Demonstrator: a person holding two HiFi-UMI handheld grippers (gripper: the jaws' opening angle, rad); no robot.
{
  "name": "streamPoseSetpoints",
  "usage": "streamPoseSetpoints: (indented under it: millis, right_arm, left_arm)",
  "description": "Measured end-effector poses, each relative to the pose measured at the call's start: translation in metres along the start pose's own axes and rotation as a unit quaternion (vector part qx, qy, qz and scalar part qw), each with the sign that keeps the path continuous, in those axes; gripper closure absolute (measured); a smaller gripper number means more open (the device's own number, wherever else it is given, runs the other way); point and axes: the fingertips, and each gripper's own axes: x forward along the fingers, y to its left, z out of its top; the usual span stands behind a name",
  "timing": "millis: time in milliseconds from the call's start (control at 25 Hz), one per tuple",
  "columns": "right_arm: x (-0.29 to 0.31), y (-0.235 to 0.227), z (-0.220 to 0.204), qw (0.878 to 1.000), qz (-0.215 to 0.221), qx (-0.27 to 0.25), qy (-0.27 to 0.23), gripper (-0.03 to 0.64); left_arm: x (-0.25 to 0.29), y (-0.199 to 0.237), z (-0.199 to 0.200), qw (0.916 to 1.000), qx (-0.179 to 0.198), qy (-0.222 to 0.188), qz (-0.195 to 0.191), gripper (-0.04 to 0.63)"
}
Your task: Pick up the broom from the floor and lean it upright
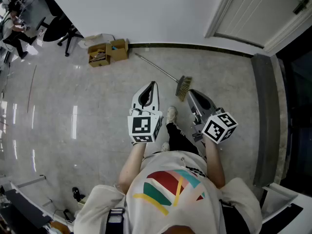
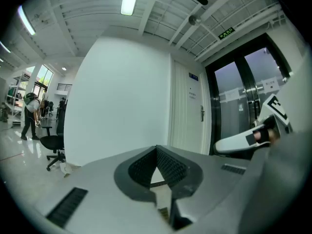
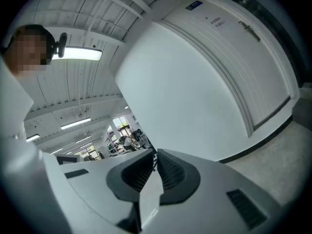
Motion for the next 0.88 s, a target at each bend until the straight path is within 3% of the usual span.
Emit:
streamPoseSetpoints:
  millis: [200,400,600,880]
  right_arm:
    - [0.06,-0.049,0.021,1.0,0.003,-0.008,0.024,0.603]
    - [0.13,-0.114,0.065,0.999,0.017,0.002,0.034,0.603]
    - [0.177,-0.172,0.101,0.999,0.004,0.0,0.036,0.603]
    - [0.209,-0.209,0.123,0.999,0.004,-0.01,0.041,0.603]
  left_arm:
    - [0.07,0.016,-0.01,0.9998,0.005,0.02,0.001,0.551]
    - [0.163,0.044,0.001,0.9993,0.008,0.03,0.019,0.551]
    - [0.234,0.068,0.013,0.9988,0.013,0.03,0.035,0.551]
    - [0.297,0.088,0.018,0.9986,0.011,0.036,0.037,0.551]
